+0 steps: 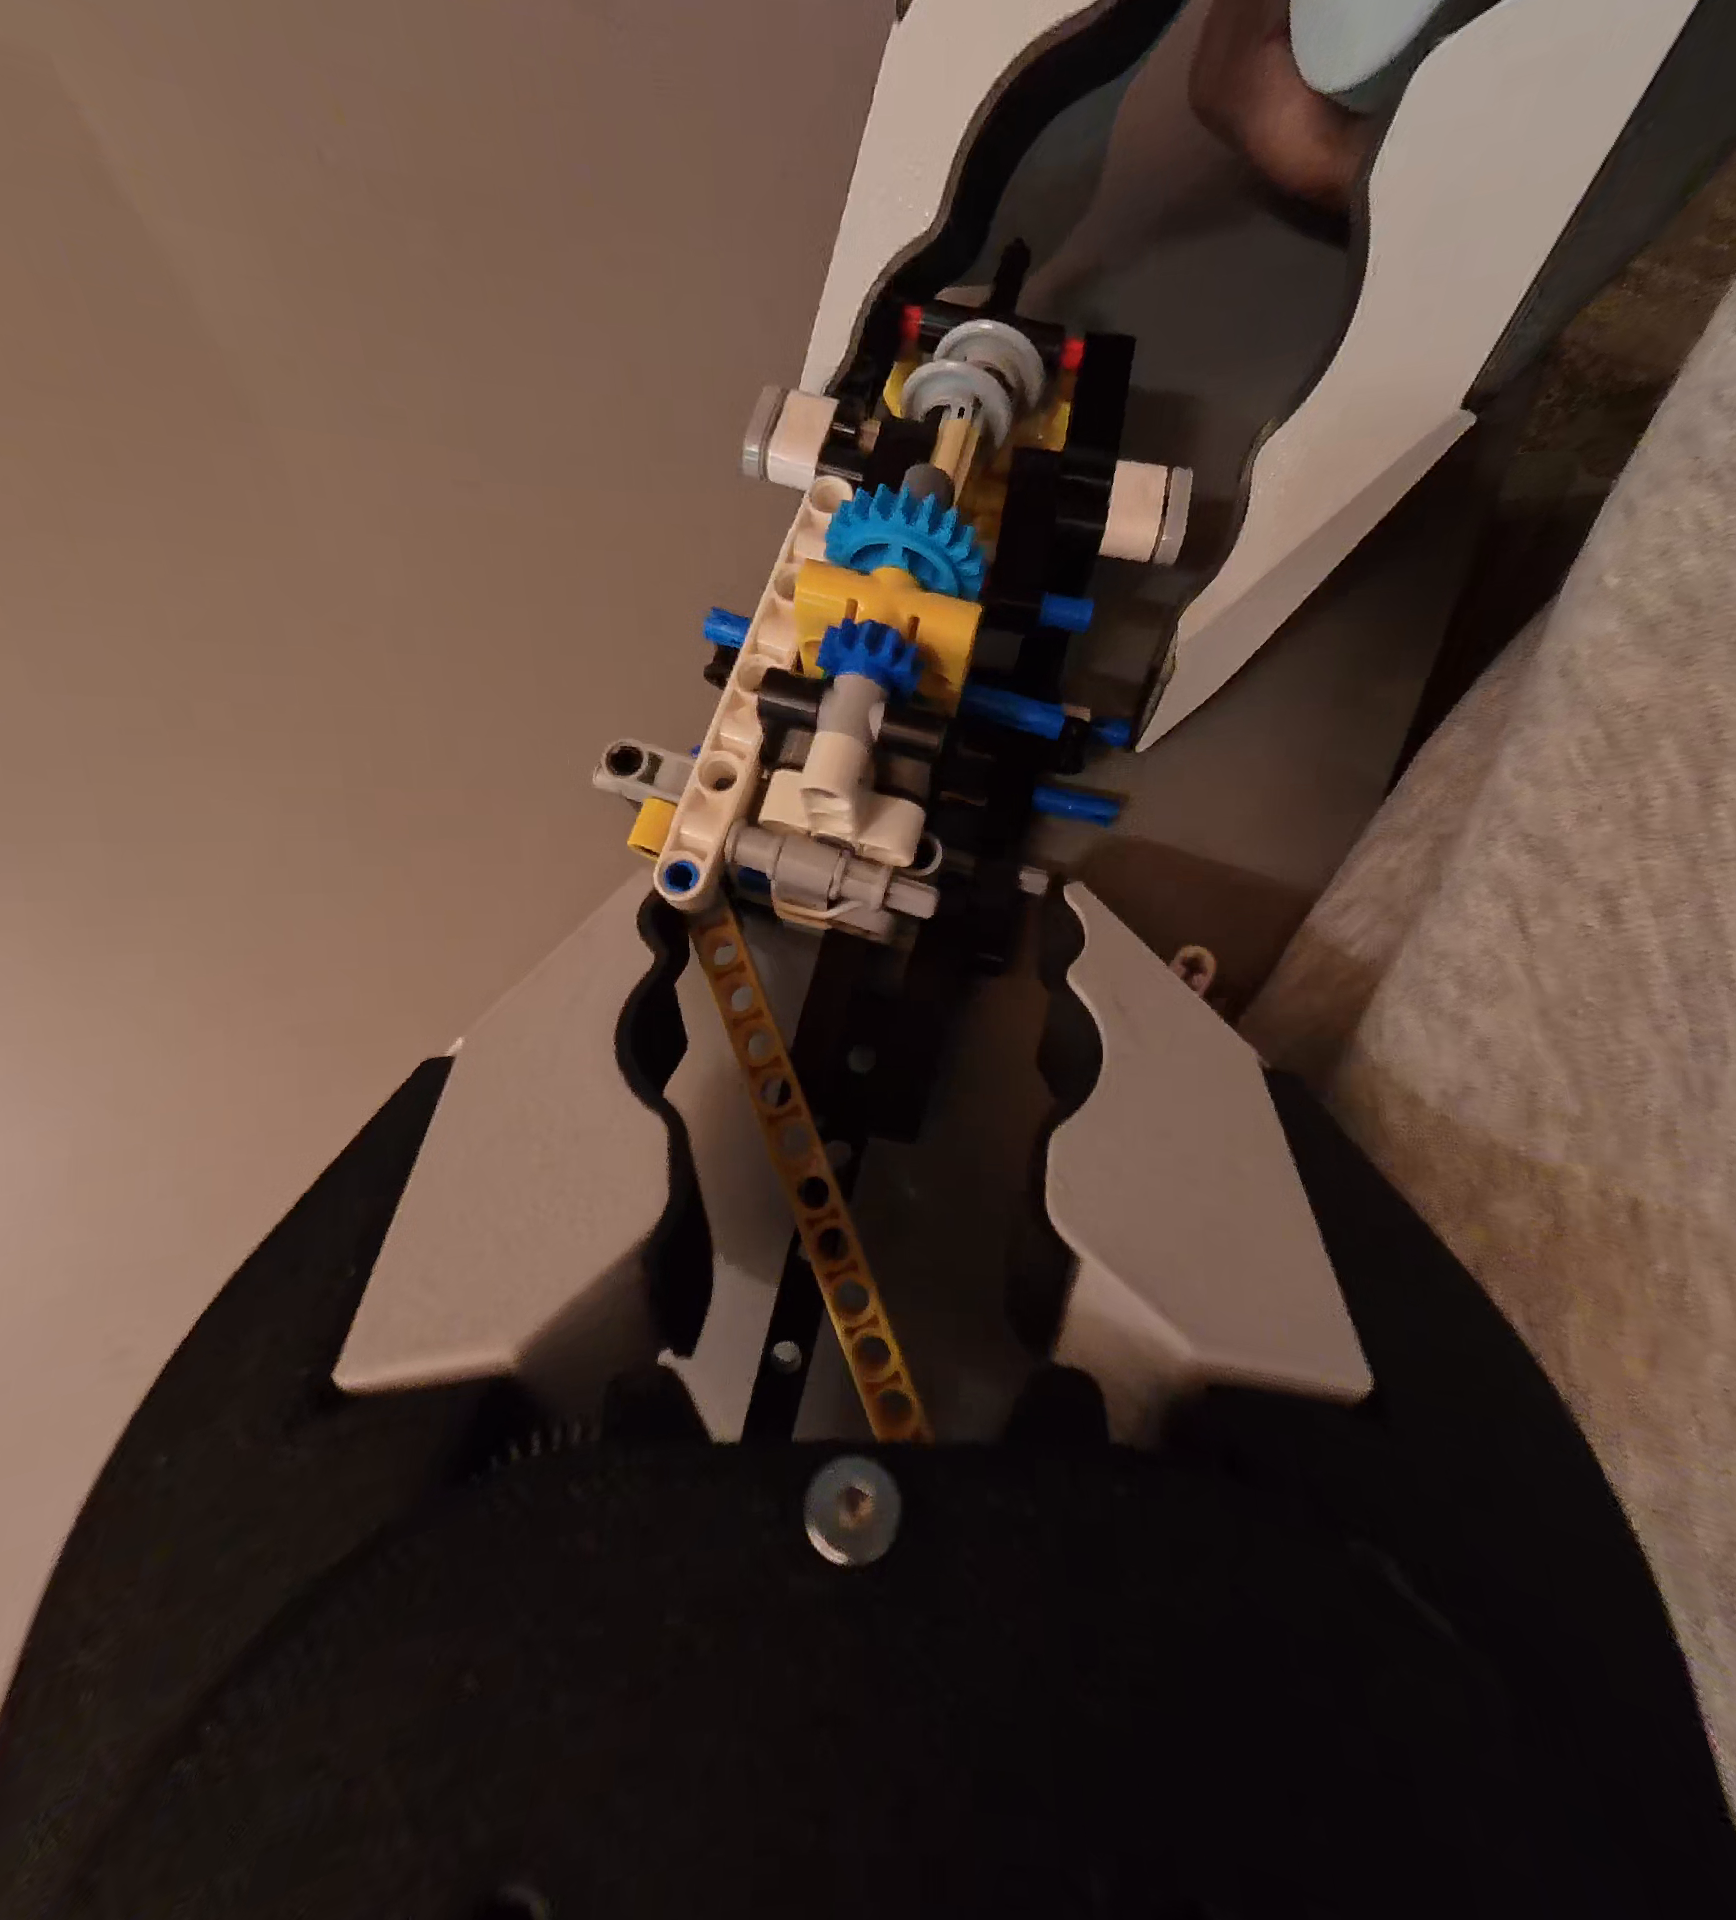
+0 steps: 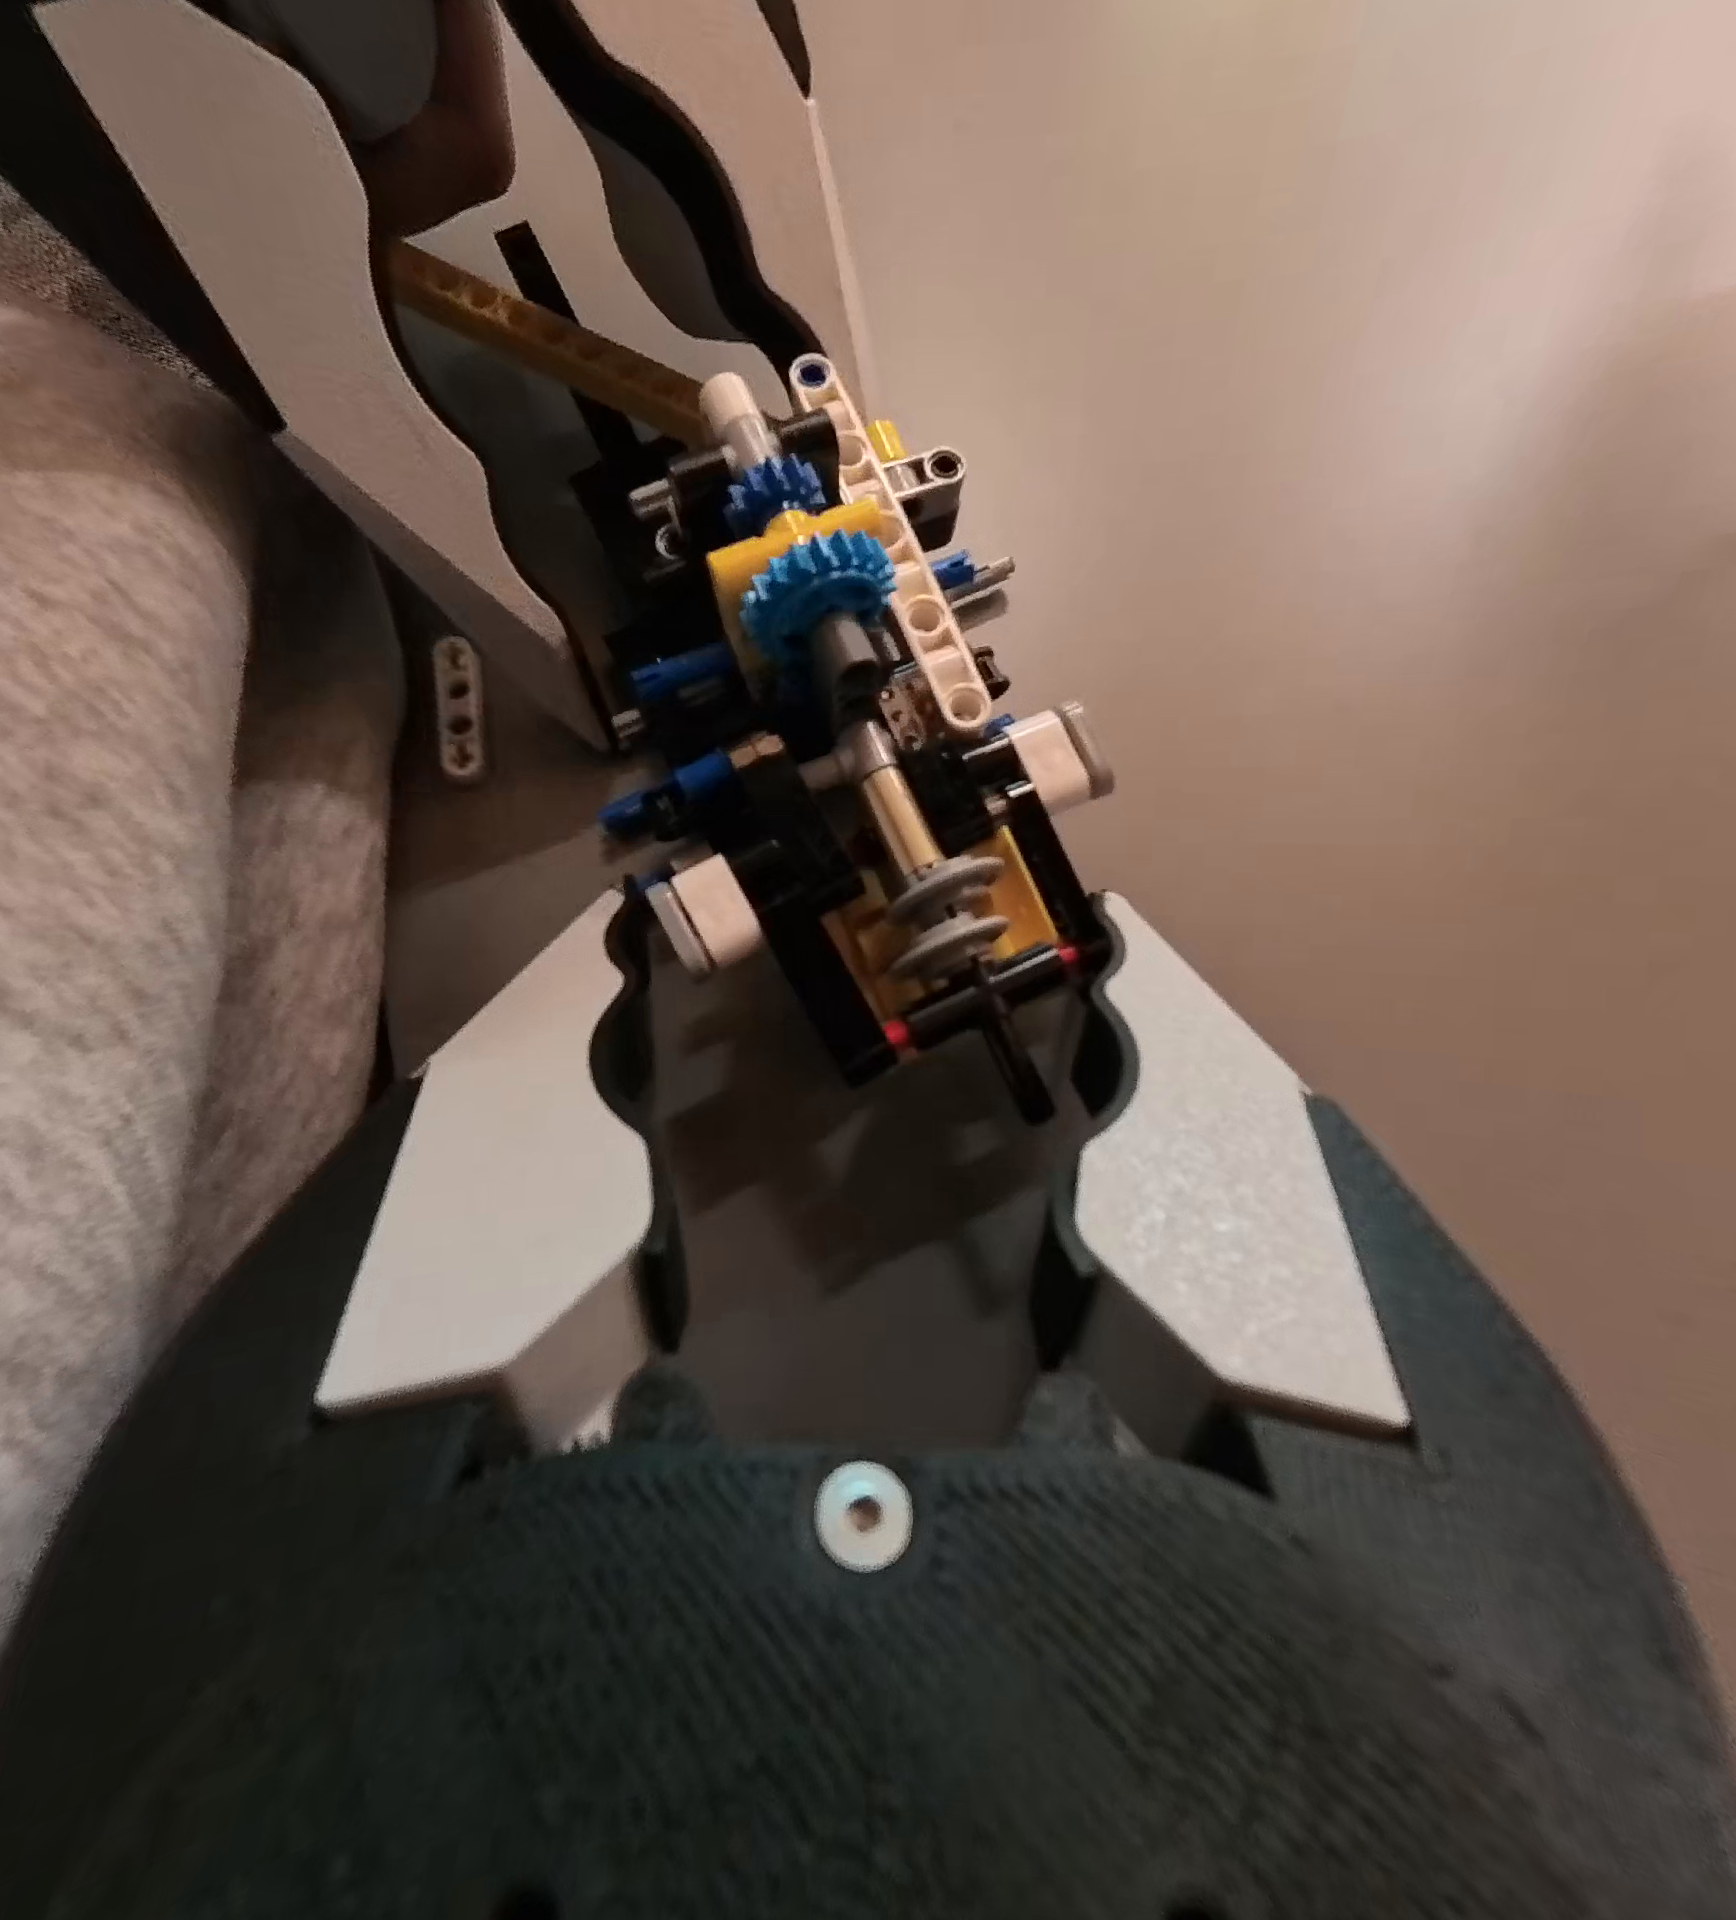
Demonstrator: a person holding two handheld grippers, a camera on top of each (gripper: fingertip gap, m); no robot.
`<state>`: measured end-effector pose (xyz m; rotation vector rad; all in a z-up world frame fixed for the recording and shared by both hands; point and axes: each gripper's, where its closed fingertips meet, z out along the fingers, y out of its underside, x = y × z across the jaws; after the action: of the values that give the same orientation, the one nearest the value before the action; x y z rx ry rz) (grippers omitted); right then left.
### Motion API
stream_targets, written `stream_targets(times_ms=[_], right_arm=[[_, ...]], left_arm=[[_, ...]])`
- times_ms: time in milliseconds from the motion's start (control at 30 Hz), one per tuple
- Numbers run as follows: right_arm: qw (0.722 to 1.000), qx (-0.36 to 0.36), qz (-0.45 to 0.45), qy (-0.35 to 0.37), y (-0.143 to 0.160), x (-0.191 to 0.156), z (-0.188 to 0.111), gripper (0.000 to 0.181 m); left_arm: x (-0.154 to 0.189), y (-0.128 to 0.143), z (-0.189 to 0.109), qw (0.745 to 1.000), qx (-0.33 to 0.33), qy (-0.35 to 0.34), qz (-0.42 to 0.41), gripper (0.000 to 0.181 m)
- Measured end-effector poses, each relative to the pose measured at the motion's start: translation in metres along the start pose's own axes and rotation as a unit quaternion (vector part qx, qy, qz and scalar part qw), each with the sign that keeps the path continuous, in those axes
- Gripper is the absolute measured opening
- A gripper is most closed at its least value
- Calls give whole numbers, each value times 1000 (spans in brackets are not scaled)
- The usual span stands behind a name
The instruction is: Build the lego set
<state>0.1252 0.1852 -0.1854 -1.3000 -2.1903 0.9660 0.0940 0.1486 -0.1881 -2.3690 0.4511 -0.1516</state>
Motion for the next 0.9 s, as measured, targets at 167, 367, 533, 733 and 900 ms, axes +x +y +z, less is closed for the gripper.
stream_targets(times_ms=[167,367,533,733,900], right_arm=[[1000,0,2,1,-1,0,1,84],[1000,3,4,14,-1,6,-2,92],[998,35,8,50,-10,19,-23,91],[994,108,1,17,-41,-11,-46,53],[992,92,-9,-89,-47,-74,-17,34]], left_arm=[[0,1,0,1000,-3,4,-5,68],[-8,0,-8,1000,-3,-7,-11,69],[-17,-10,-33,999,33,-25,-25,69],[6,-6,-50,998,56,-15,-32,61],[33,5,-46,998,58,-7,-20,54]])
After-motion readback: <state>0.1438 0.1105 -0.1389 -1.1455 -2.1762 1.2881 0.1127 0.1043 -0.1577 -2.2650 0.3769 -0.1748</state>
